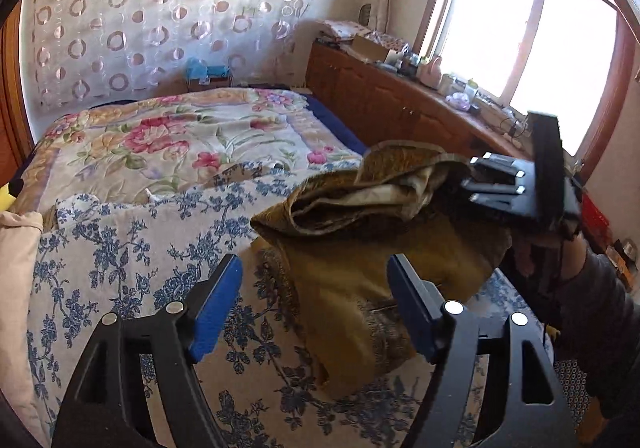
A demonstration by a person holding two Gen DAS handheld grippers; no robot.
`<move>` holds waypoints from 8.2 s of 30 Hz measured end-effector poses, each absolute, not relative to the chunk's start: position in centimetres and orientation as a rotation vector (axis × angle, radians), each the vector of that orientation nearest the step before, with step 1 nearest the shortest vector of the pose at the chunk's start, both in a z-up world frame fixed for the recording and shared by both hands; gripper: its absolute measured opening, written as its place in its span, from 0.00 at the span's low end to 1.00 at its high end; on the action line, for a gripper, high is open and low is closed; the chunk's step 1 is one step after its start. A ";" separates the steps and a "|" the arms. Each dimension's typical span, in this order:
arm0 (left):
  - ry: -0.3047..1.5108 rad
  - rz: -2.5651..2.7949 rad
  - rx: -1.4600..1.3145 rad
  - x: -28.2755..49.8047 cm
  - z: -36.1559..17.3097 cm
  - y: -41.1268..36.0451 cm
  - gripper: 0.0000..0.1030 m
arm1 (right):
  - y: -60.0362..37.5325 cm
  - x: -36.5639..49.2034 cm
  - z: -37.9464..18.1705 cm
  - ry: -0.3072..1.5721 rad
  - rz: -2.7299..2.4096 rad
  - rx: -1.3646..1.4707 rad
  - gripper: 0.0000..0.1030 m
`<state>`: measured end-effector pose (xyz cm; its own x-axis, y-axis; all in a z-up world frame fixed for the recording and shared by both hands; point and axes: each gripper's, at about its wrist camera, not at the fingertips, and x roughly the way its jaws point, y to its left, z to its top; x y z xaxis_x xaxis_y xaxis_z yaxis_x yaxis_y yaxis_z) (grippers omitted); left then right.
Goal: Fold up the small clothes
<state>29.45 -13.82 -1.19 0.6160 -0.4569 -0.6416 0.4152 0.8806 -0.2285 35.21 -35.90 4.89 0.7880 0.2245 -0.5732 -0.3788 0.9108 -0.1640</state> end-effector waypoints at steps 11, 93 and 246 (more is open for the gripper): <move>0.898 -0.527 -0.057 29.3 -6.3 -14.5 0.73 | -38.5 31.1 7.2 0.552 0.205 -0.161 0.57; 0.439 -0.016 -0.395 16.1 1.0 16.6 0.10 | -1.5 37.7 11.8 0.418 0.933 -0.429 0.11; 0.438 -0.079 -0.003 6.9 5.8 -5.3 0.83 | -21.9 6.0 3.8 0.250 0.360 -0.046 0.76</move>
<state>6.89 -5.25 5.83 0.9028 -0.0770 -0.4232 0.0757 0.9969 -0.0198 5.97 -21.88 3.80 0.9055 0.3427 -0.2501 -0.3540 0.9352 -0.0002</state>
